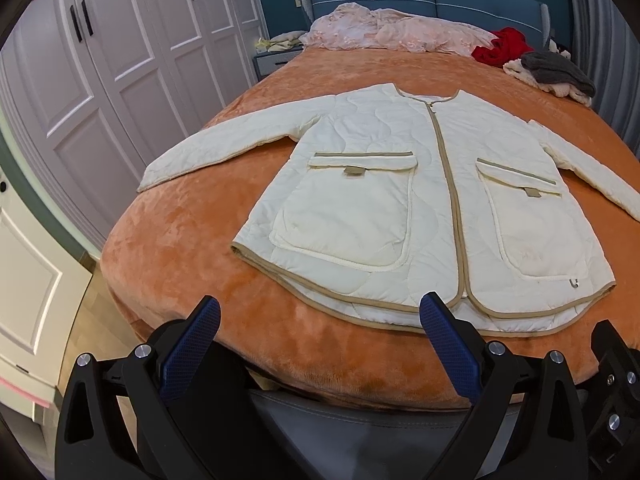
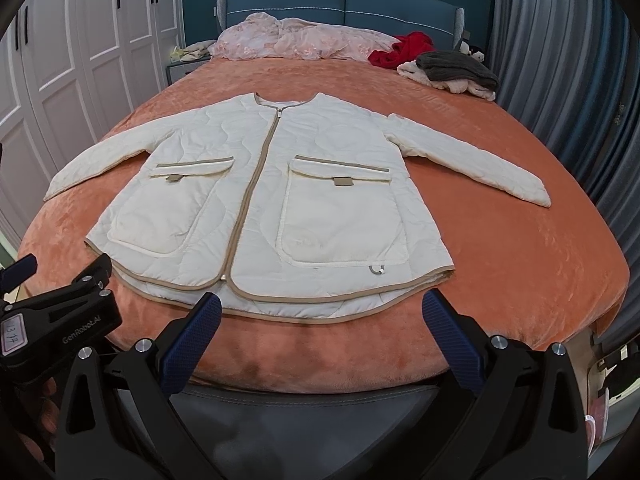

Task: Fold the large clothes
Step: 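Grasp the cuff of the sleeve nearest the right gripper, then fold the held sleeve across the jacket body and open the right gripper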

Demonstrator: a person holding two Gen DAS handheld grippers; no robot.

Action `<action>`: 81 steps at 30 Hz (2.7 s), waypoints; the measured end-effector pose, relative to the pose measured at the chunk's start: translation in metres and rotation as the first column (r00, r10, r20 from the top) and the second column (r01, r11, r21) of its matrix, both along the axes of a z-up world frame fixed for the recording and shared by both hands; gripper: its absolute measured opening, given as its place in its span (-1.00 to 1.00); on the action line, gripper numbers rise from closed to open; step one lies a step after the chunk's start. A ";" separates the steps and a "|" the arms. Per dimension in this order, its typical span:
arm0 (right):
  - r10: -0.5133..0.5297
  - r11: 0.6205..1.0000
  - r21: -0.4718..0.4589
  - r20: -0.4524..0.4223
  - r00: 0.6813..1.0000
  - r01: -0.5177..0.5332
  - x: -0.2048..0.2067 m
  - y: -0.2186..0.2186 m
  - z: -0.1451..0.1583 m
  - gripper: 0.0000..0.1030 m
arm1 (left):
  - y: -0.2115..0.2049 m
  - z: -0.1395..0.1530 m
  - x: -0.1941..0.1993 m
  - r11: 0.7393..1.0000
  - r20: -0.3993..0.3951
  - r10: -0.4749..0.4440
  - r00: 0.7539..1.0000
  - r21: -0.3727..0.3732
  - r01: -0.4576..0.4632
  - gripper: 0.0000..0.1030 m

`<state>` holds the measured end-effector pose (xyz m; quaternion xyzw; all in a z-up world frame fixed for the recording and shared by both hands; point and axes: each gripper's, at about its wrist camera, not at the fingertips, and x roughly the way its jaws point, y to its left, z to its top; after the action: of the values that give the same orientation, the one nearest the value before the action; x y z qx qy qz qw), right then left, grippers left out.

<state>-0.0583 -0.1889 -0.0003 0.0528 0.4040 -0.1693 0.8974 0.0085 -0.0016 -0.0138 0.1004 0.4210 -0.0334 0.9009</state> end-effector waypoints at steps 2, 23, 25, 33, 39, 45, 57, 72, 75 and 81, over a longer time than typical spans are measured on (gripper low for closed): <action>-0.005 1.000 0.003 -0.002 1.000 0.005 0.003 -0.005 -0.002 0.90 | 0.000 -0.002 0.003 1.000 -0.014 -0.001 1.000 -0.012 0.001 0.89; -0.318 0.948 0.053 0.132 0.939 0.314 0.060 -0.215 -0.003 0.90 | -0.022 -0.009 0.085 0.998 0.036 0.042 0.998 -0.051 -0.040 0.88; -0.363 0.932 0.052 0.147 0.920 0.360 0.067 -0.247 -0.006 0.90 | -0.027 -0.011 0.097 0.999 0.050 0.043 0.998 -0.026 -0.042 0.88; -0.526 0.851 0.087 0.138 0.839 0.519 0.104 -0.396 -0.039 0.90 | -0.049 -0.029 0.147 1.000 0.000 -0.009 1.000 0.024 0.009 0.88; -0.678 0.729 0.255 0.136 0.722 0.636 0.100 -0.490 -0.079 0.90 | -0.061 -0.048 0.184 1.000 -0.021 0.006 1.000 0.016 -0.006 0.88; -0.767 0.620 0.365 0.094 0.635 0.694 0.094 -0.549 -0.117 0.90 | -0.058 -0.071 0.215 0.998 -0.030 0.060 0.998 0.037 -0.058 0.88; -0.722 0.655 0.398 0.079 0.688 0.642 0.130 -0.563 -0.123 -0.73 | -0.046 -0.089 0.240 0.990 -0.042 0.115 0.992 0.080 -0.112 0.89; -0.044 0.988 0.150 0.444 0.895 -0.026 0.274 -0.314 0.067 -0.76 | -0.009 -0.083 0.229 0.985 -0.038 0.166 0.985 0.059 -0.163 0.89; 0.114 0.977 0.112 0.431 0.895 -0.179 0.301 -0.243 0.070 -0.76 | 0.006 -0.083 0.228 0.981 -0.044 0.190 0.981 0.046 -0.188 0.89; 0.330 0.917 0.113 0.323 0.887 -0.382 0.345 -0.129 0.026 -0.76 | 0.036 -0.078 0.230 0.972 -0.038 0.234 0.971 0.014 -0.234 0.89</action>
<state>0.2870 -0.3181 0.0260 0.0805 0.2803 0.0444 0.9555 0.2385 0.0342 -0.0915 0.0538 0.4479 0.0730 0.8895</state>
